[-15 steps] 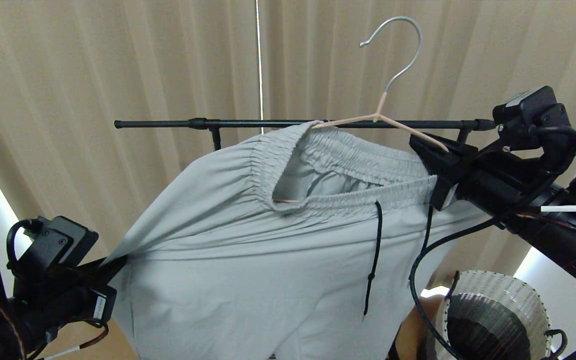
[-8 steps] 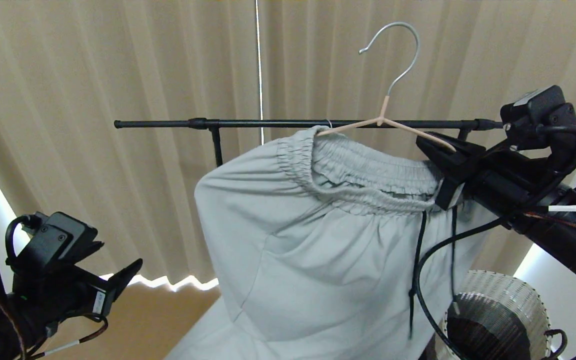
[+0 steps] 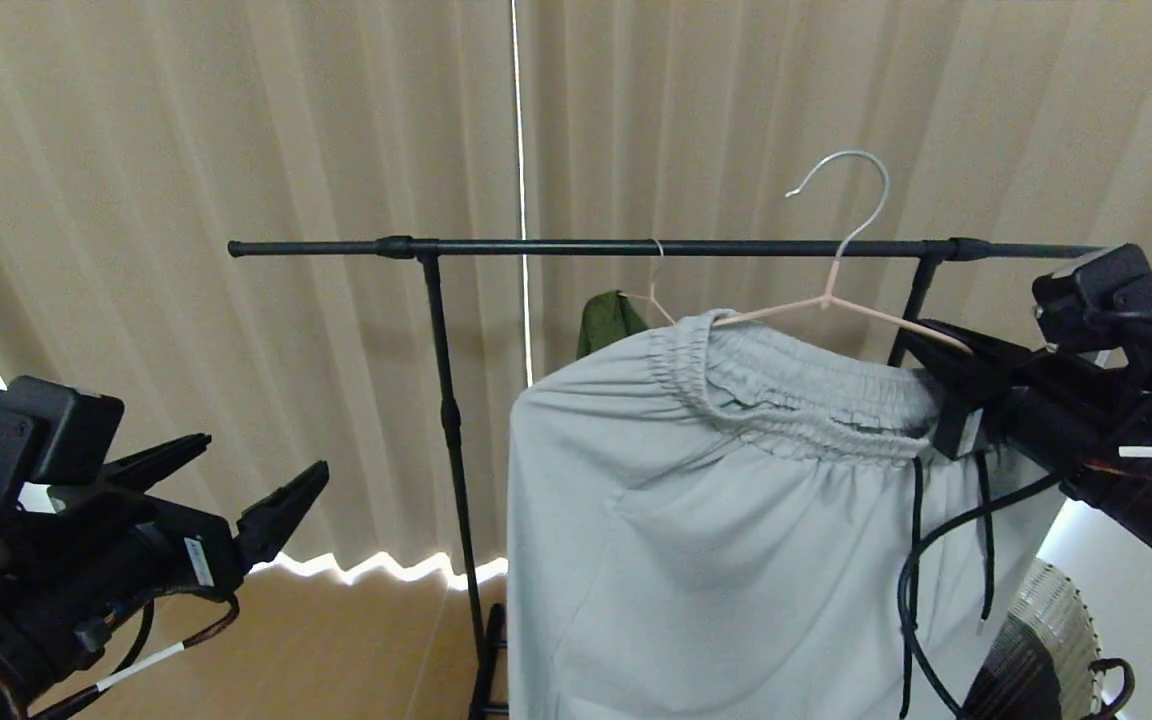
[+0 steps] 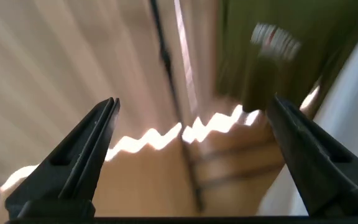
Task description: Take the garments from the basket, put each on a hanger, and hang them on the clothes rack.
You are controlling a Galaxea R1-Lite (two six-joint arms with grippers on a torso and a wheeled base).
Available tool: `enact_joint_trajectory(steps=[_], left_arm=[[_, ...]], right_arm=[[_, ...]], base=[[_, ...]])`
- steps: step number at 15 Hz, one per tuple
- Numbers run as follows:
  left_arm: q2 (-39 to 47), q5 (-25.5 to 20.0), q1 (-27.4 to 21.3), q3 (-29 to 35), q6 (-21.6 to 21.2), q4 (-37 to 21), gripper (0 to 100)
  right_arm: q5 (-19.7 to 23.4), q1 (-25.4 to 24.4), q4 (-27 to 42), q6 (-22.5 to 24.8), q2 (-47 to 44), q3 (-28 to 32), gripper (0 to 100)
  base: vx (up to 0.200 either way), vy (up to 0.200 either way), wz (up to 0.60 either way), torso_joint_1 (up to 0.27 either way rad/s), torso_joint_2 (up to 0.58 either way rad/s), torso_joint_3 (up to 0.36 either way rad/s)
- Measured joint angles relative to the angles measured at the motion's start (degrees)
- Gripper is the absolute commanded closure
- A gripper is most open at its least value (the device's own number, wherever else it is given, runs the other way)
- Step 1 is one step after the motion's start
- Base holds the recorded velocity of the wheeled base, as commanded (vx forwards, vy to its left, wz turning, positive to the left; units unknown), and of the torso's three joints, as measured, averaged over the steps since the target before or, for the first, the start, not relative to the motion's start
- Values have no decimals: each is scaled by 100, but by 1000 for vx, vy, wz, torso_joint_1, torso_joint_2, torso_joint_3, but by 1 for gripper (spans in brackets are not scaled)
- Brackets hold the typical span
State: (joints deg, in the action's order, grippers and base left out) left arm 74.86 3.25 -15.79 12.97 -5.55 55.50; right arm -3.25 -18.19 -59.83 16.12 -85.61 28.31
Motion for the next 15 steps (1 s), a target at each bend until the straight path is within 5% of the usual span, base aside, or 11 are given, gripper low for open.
enact_joint_trajectory(steps=[3,8,15], left_arm=[[-15,0,-13,-129,66,139,0],[-22,-4,-99,-160,65,140,0],[-201,5,-57,-369,-197,589,0]], right_arm=[[-87,127,180,2,328,-485,100],[-462,469,1653,2,1318,-955,100],[-460,1854,2781,367,2564,-1354,100]], base=[[0,0,0,0,0,0],[0,0,0,0,0,0],[0,0,0,0,0,0]])
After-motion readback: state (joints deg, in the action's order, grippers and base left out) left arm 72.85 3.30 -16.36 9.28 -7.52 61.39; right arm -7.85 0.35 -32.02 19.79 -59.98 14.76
